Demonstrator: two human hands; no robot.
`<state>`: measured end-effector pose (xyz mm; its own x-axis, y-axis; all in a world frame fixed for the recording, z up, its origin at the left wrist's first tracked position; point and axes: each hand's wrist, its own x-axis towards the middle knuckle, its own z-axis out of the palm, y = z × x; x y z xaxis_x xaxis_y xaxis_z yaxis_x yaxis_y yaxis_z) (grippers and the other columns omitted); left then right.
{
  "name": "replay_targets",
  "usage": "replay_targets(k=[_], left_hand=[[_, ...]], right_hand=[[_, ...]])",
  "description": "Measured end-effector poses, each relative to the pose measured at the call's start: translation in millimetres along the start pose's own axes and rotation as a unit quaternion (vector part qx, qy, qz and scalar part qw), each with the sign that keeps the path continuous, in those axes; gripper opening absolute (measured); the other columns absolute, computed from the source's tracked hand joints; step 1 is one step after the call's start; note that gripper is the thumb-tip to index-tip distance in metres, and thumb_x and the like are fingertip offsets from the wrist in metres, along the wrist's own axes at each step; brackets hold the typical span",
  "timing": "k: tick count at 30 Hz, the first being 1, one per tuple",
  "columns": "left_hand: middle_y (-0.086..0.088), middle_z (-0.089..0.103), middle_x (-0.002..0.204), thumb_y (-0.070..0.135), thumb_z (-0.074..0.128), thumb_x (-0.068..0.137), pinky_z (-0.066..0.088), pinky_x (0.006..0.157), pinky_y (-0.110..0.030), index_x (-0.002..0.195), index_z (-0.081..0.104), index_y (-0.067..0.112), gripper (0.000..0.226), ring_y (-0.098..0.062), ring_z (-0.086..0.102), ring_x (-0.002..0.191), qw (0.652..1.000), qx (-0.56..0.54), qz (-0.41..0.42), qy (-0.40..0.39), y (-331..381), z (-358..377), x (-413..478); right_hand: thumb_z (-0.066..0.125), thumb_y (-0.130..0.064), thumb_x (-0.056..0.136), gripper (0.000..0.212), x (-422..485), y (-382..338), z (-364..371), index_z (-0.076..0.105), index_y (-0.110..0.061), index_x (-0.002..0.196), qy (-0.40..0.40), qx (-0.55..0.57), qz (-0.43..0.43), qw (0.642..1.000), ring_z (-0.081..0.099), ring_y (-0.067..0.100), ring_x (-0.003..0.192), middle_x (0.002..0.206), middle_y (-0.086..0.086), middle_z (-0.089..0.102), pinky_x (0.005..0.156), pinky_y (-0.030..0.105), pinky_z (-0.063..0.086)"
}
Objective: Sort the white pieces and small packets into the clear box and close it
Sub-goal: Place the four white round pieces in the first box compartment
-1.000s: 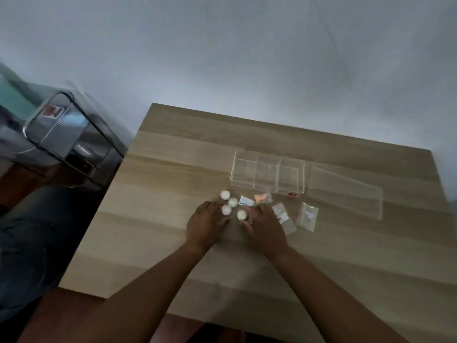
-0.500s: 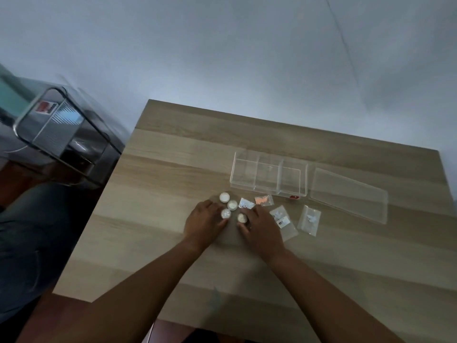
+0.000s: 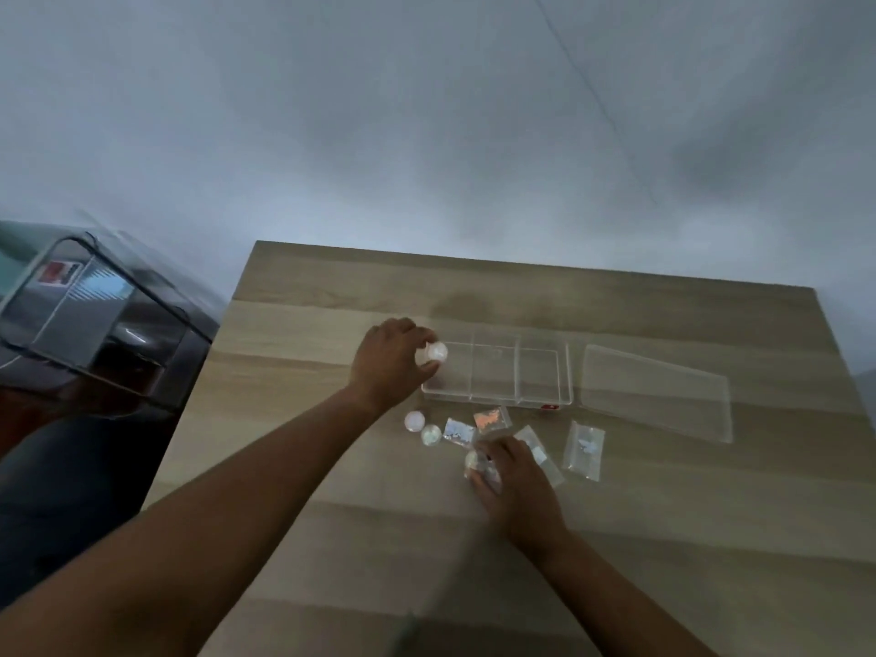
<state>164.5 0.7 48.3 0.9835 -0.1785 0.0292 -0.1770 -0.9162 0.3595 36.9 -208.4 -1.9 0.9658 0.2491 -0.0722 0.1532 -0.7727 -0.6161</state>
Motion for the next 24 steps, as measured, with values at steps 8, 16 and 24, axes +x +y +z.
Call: replay_targets(k=[8,16,24], left_hand=[[-0.003,0.059,0.109,0.044,0.063,0.079,0.035,0.091,-0.037,0.109,0.069,0.031,0.033,-0.027,0.051,0.107,0.982,0.167,0.048,-0.066,4.3,21.2,35.5],[-0.005,0.058,0.106,0.04,0.059,0.083,0.037,0.086,-0.037,0.109,0.069,0.029,0.03,-0.028,0.052,0.102,0.98,0.19,0.04,-0.05,5.7,29.0,37.4],[0.003,0.064,0.095,0.027,0.064,0.082,0.048,0.073,-0.033,0.11,0.055,0.023,0.03,-0.021,0.062,0.093,0.974,-0.145,-0.172,0.028,1.1,28.9,9.7]], right_hand=[[0.063,-0.028,0.083,0.029,4.1,8.4,-18.2,0.062,-0.019,0.11,0.049,0.011,0.024,0.998,0.055,0.018,0.098,0.105,0.001,0.061,0.084,0.022,0.044],[0.068,-0.019,0.083,0.026,30.3,5.3,-42.0,0.064,-0.013,0.109,0.108,0.015,-0.001,0.994,0.06,0.02,0.092,0.1,0.003,0.064,0.08,0.031,0.053],[0.066,-0.015,0.083,0.018,109.8,-13.1,-62.2,0.066,-0.01,0.1,0.09,-0.032,-0.03,0.995,0.056,0.026,0.093,0.097,0.008,0.069,0.081,0.028,0.038]])
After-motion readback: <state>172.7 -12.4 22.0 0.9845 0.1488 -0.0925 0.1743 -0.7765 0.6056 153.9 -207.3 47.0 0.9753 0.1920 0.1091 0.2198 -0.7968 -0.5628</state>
